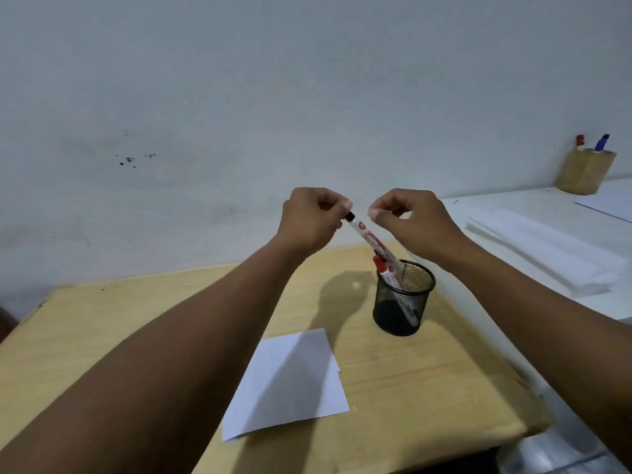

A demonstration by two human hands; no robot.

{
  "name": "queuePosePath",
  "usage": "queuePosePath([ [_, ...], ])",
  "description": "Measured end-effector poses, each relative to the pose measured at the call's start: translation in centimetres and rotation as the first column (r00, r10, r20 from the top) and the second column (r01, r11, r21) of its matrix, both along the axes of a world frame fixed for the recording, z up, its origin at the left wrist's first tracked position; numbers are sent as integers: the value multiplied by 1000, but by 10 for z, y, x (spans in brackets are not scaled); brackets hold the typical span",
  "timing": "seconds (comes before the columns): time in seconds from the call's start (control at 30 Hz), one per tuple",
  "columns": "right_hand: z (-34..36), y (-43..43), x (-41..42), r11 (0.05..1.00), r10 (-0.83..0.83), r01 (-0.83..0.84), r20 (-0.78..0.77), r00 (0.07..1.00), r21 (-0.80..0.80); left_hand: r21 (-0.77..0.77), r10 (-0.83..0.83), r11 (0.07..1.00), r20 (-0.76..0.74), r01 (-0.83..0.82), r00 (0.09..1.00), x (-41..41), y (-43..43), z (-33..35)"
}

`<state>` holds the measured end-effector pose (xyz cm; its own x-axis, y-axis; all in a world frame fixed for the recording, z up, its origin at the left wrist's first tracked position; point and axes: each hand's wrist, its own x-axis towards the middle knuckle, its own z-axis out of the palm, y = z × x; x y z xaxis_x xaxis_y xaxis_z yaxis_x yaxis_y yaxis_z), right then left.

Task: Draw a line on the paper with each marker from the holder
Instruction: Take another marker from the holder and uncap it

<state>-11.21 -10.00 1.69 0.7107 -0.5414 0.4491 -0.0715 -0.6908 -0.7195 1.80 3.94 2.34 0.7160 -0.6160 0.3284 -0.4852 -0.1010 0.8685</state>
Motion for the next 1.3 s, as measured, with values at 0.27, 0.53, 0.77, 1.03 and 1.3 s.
queuePosePath([
  [0.27,7,74,49,882,374,-342,-40,926,324,-122,138,978,-230,-169,963,44,100,-4],
  [0.53,-32,158,87,246,492,-457,296,818,855,-207,171,907,-617,-368,768,55,177,-71],
  [0.77,-73,189,108,509,483,-442,180,857,738,-186,177,861,-763,-474,622,56,205,-102],
  [1.03,-63,166,95,618,579,-567,173,797,545,-166,145,745,-905,-646,400,72,208,-105],
  [1.3,-78,147,96,593,245,-286,170,955,753,432,257,860,92,-271,962,56,220,-141],
])
